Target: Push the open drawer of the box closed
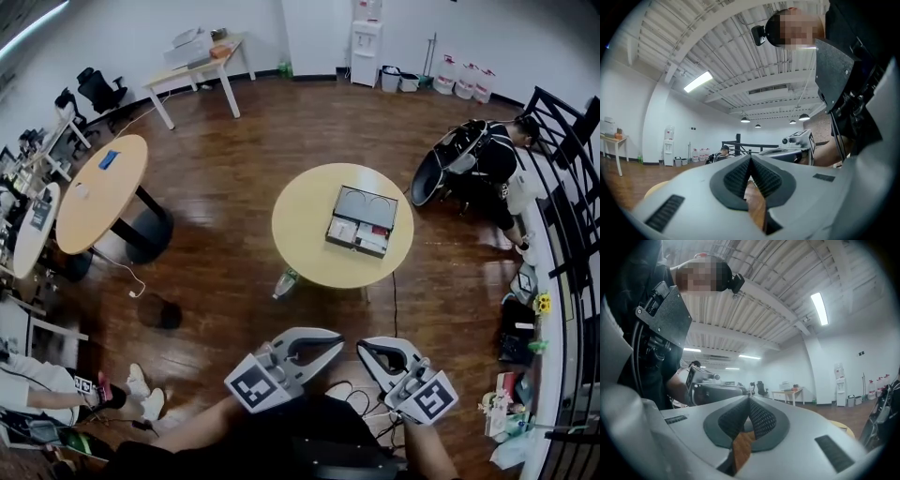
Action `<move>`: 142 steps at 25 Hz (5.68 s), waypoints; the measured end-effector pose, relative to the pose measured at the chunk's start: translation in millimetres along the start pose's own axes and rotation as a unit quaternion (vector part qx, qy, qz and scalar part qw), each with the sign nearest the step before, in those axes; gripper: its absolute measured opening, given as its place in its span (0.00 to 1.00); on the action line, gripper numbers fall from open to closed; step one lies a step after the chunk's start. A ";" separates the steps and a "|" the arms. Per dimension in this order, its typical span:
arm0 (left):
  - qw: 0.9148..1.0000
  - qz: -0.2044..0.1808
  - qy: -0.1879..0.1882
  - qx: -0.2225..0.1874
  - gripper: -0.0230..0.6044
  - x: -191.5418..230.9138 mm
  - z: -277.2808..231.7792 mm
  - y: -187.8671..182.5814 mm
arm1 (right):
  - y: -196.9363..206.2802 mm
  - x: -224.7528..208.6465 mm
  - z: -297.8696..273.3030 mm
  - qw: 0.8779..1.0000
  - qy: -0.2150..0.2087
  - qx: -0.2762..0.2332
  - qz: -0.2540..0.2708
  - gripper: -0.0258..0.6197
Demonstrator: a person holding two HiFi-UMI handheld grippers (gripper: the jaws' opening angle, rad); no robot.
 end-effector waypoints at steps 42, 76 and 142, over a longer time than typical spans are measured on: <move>0.996 0.017 0.090 -0.022 0.09 390.2 -102.6 -2.5 | -5.1 -295.5 -253.3 0.994 0.107 -0.007 0.007 0.04; 1.000 -0.001 0.024 0.007 0.09 337.6 -361.8 -8.2 | -15.3 -482.1 -72.7 0.999 0.021 0.024 -0.019 0.04; 0.993 0.011 0.036 0.113 0.09 516.0 -519.8 244.1 | 347.9 -675.9 -137.3 0.878 0.084 0.031 -0.470 0.11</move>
Point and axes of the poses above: the fingertips, and each gripper's own axes: z backward along the fingers, x to its left, y out of its underside, the point moved 5 cm from there along z, backward along the fingers, and after that the axes turned 14 degrees about -y, right-handed, at the moved point
